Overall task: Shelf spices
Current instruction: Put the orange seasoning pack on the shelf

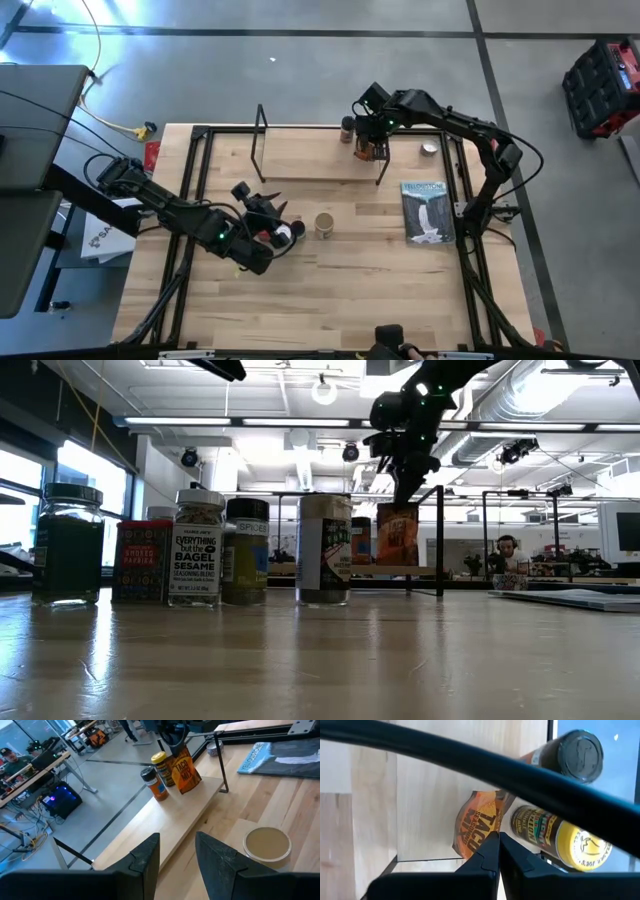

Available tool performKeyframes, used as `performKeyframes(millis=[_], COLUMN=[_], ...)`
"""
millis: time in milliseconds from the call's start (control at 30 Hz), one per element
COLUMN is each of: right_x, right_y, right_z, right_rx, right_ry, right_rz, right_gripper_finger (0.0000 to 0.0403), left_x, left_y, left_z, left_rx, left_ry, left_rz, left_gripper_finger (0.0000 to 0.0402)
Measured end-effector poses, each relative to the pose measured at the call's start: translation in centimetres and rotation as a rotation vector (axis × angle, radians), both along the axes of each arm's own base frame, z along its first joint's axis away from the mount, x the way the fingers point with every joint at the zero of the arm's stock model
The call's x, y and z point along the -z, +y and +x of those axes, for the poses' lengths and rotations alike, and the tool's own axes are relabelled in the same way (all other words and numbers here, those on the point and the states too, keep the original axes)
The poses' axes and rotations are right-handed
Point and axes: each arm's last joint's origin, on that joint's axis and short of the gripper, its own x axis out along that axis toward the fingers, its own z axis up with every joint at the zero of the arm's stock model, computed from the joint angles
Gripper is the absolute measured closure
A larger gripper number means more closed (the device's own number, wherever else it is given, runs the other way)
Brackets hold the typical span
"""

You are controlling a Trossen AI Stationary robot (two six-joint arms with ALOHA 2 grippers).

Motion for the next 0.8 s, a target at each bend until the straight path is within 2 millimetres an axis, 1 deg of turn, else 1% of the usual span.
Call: performKeyframes(millis=[200,267,367,600,700,800], right_x=[0.04,0.05,0.07,0.08,0.08,-0.03], right_y=[0.44,0.59,0.72,0.71,0.71,0.84], right_z=[0.29,0.38,0.41,0.43,0.43,0.50], right_rx=[-0.073,-0.076,-0.080,-0.055,-0.055,-0.059], right_ry=[0.040,0.058,0.065,0.057,0.057,0.051], right_rz=[-0.046,-0.068,-0.069,-0.061,-0.061,-0.066], right_gripper_finger=[0.0402,0.0395,0.0369,0.0291,0.0275,0.0270], left_x=[0.00,0.00,0.00,0.00,0.00,0.00], left_y=[0.00,0.00,0.00,0.00,0.00,0.00], left_z=[0.00,0.00,0.00,0.00,0.00,0.00], left_rx=[0.000,0.000,0.000,0.000,0.000,0.000], left_ry=[0.000,0.000,0.000,0.000,0.000,0.000], left_rz=[0.000,0.000,0.000,-0.001,-0.001,-0.001], left_gripper_finger=[0.0281,0.0281,0.0281,0.0281,0.0281,0.0281])
